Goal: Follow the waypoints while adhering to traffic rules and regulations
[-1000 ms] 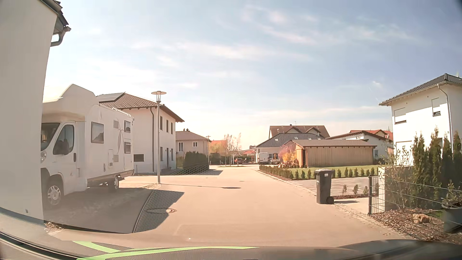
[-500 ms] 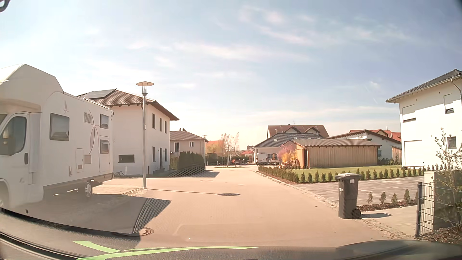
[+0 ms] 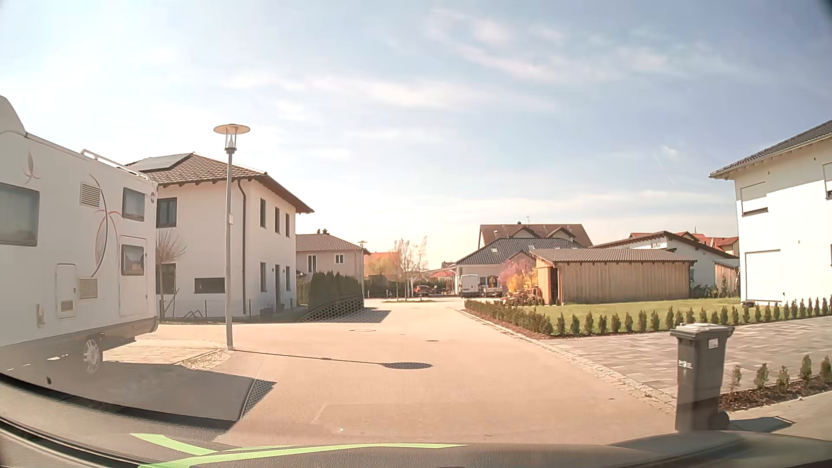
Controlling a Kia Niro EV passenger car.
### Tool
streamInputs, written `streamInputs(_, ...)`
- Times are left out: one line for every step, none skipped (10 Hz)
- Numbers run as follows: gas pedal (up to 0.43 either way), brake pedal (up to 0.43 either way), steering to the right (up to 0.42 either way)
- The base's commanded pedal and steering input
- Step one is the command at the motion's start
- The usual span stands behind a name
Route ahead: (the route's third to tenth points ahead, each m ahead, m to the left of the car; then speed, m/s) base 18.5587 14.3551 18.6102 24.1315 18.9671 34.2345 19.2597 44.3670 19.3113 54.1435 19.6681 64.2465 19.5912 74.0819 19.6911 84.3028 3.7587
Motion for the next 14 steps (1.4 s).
streamInputs(0.0, 0.0, 0.011)
streamInputs(0.0, 0.0, 0.011)
streamInputs(0.0, 0.0, 0.011)
streamInputs(0.0, 0.0, 0.01)
streamInputs(0.0, 0.0, 0.009)
streamInputs(0.0, 0.0, 0.009)
streamInputs(0.0, 0.0, 0.009)
streamInputs(0.0, 0.0, 0.009)
streamInputs(0.0, 0.0, 0.009)
streamInputs(0.0, 0.0, 0.009)
streamInputs(0.0, 0.0, 0.009)
streamInputs(0.0, 0.0, 0.009)
streamInputs(0.0, 0.0, 0.006)
streamInputs(0.0, 0.0, 0.003)
